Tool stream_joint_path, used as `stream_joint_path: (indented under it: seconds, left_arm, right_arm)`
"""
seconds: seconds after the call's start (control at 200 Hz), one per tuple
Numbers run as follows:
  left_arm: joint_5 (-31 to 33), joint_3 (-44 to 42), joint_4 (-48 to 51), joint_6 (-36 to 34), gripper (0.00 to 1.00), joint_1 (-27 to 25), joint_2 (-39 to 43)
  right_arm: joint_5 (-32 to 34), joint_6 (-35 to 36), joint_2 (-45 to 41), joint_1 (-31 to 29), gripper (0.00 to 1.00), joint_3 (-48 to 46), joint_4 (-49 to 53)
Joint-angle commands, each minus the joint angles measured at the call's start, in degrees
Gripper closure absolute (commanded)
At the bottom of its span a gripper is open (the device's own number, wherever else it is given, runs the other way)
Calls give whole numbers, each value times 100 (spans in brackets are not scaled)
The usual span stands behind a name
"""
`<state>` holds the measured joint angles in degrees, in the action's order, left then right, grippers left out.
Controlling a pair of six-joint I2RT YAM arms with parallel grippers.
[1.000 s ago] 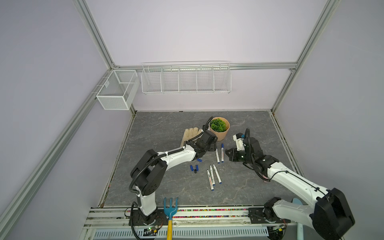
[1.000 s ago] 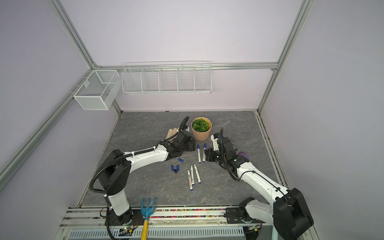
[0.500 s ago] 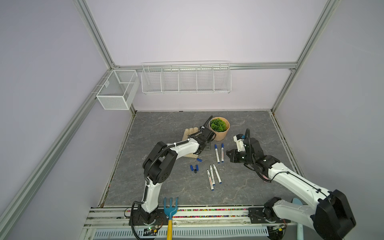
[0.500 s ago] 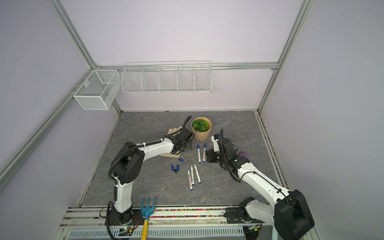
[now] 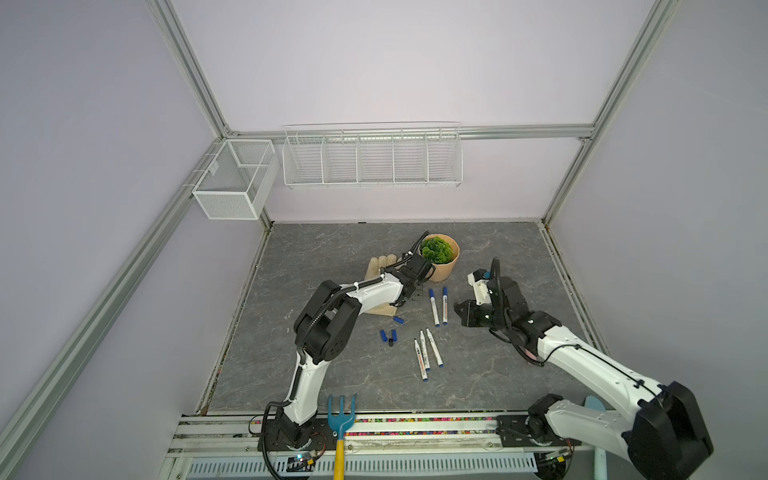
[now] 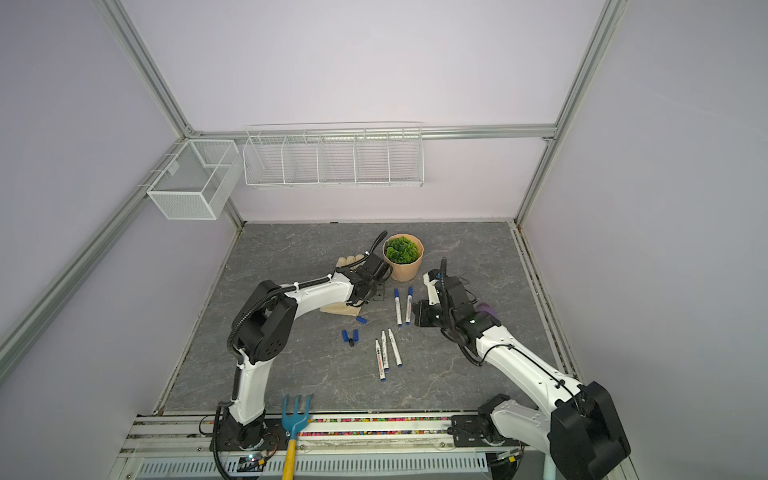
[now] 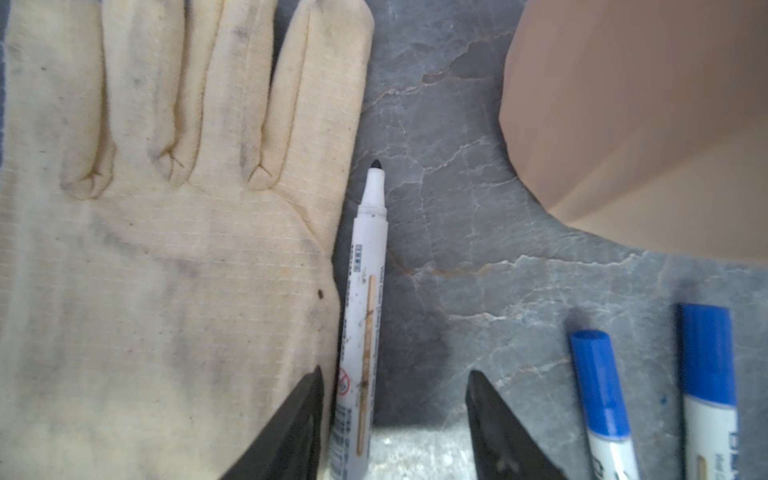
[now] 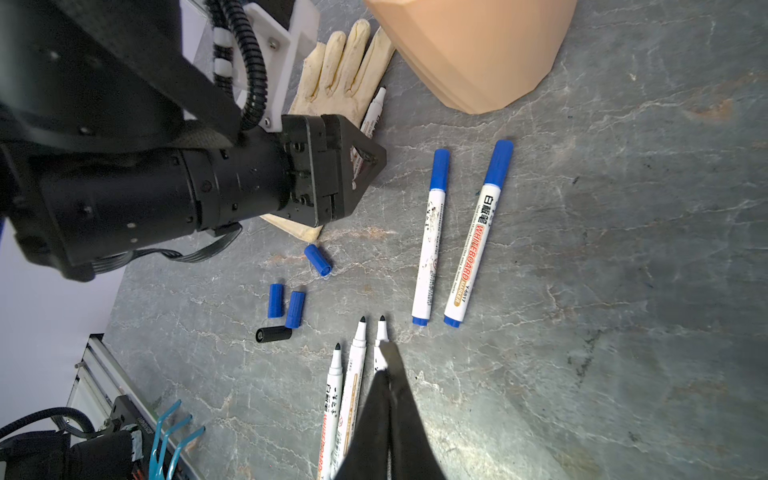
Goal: Insert the pens into the pen caps
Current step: 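Lower the left gripper around the white marker lying beside the glove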
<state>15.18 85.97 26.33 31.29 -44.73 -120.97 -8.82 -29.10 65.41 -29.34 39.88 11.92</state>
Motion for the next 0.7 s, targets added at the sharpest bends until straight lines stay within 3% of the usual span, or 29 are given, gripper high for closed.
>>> stream_joint_path:
  seconds: [0.0, 0.55, 0.695]
  left_arm:
    - [12, 194, 344, 112, 50, -13, -192]
    - [701, 354, 1302, 345, 68, -180, -520]
    - [751, 258, 1189, 296, 69, -278, -446]
  right_arm:
    - [29, 80, -2, -14, 92, 92, 21]
    - [130, 23, 77, -10, 92, 106, 53]
    - [154, 19, 91, -10, 92, 90, 50]
